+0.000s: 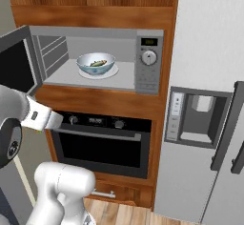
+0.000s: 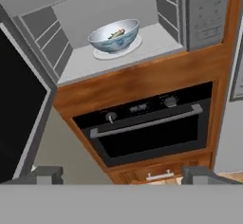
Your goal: Remove the pear from the bowl and place it on the small plate. Then place the bowl with only the fish in the microwave, close the door, and press the start button to microwave the fish.
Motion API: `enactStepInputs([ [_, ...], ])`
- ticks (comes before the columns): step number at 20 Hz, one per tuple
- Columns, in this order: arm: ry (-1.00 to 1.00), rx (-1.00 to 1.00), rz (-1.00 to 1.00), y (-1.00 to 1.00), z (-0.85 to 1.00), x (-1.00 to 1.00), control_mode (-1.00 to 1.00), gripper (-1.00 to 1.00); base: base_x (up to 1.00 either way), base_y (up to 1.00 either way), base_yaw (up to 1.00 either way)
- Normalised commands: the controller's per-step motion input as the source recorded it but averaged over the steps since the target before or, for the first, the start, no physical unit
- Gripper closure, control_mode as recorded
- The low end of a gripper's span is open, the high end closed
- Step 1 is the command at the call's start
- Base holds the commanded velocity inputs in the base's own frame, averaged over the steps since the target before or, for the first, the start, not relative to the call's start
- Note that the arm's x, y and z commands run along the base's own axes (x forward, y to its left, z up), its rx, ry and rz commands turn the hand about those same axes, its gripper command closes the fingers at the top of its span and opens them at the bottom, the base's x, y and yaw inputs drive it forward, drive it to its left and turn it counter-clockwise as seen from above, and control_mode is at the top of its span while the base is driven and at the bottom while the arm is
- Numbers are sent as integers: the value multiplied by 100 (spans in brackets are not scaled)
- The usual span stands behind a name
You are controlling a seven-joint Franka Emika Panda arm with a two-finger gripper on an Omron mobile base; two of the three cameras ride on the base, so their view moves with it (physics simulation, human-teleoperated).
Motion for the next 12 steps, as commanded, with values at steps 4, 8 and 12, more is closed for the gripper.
enactStepInputs([
  [4, -5, -33, 20, 1, 0, -100, -100, -100, 0, 0, 0],
  [8, -4, -37, 20, 44, 0, -81, -100, -100, 0, 0, 0],
  [12, -4, -42, 20, 92, 0, -18, -100, -100, 0, 0, 0],
])
